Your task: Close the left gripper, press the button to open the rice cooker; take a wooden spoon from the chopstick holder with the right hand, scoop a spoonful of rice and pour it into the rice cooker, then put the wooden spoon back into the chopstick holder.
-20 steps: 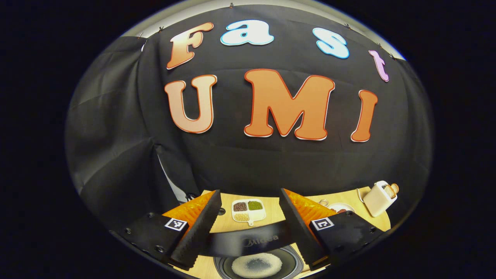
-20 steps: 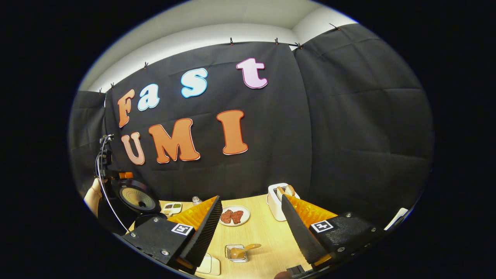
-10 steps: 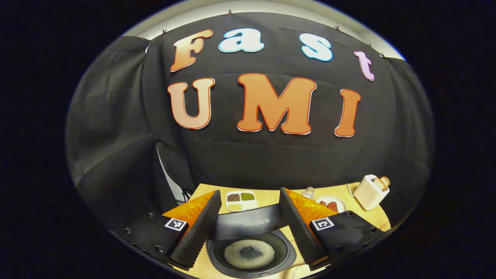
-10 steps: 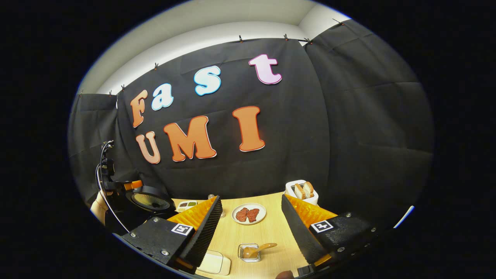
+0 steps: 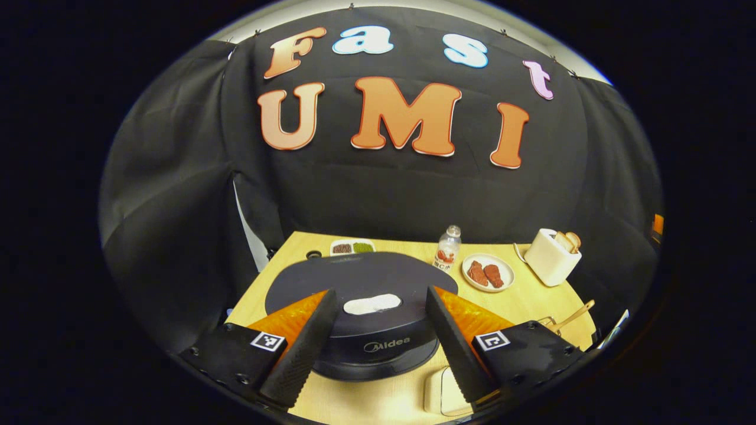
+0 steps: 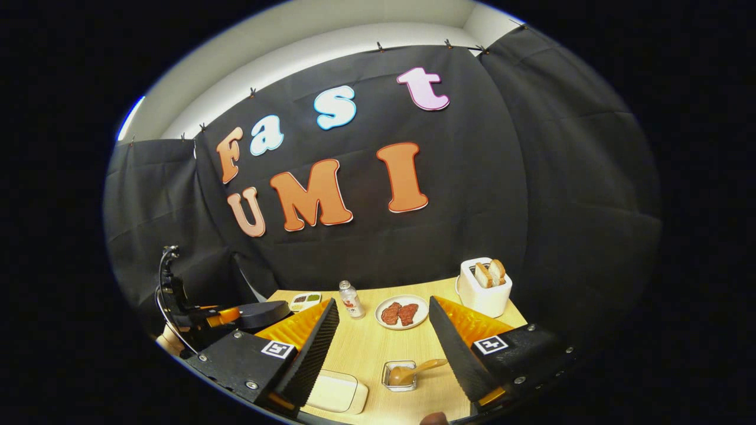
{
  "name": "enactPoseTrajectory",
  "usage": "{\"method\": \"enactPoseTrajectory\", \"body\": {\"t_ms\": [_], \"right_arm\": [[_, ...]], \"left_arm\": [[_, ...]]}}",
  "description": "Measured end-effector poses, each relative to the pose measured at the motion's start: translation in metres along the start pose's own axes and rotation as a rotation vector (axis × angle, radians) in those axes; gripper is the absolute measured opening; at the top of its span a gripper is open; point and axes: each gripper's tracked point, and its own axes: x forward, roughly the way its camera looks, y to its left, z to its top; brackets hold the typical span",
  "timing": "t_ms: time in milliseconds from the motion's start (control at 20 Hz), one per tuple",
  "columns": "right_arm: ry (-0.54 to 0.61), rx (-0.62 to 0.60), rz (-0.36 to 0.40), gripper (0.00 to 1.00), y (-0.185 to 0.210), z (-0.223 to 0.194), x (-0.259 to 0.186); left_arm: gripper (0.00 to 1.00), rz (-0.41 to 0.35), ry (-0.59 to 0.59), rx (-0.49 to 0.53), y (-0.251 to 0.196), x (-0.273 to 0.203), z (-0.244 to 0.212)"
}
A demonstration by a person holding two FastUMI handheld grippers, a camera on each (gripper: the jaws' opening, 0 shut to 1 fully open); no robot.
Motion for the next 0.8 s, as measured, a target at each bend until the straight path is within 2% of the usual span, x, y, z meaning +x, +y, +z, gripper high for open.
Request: {"method": "enactPoseTrajectory", "body": {"t_ms": [200,300,400,550,700,750,800], "right_arm": [[0.021,0.011,-0.003,0.95,-0.001,-0.008,0.0],[0.031,0.02,-0.006,0.95,-0.005,-0.013,0.0],[0.04,0.016,-0.021,0.95,-0.011,-0.016,0.0],[0.042,0.02,-0.029,0.95,-0.016,-0.016,-0.002],[0.043,0.027,-0.046,0.95,-0.024,-0.02,-0.001],[0.046,0.033,-0.048,0.95,-0.024,-0.022,-0.002],[0.052,0.037,-0.046,0.95,-0.024,-0.025,-0.001]], "left_arm": [[1.0,0.044,-0.016,0.029,0.002,0.009,-0.031],[0.98,0.061,-0.006,0.045,0.003,0.014,-0.046],[1.0,0.074,0.02,0.053,0.005,0.019,-0.064],[0.96,0.093,-0.037,0.065,0.007,0.019,-0.059],[1.0,0.057,-0.064,0.071,0.004,0.025,-0.068],[0.97,0.055,-0.046,0.043,0.004,0.025,-0.076],[0.99,0.054,-0.065,0.054,0.004,0.026,-0.072]]}}
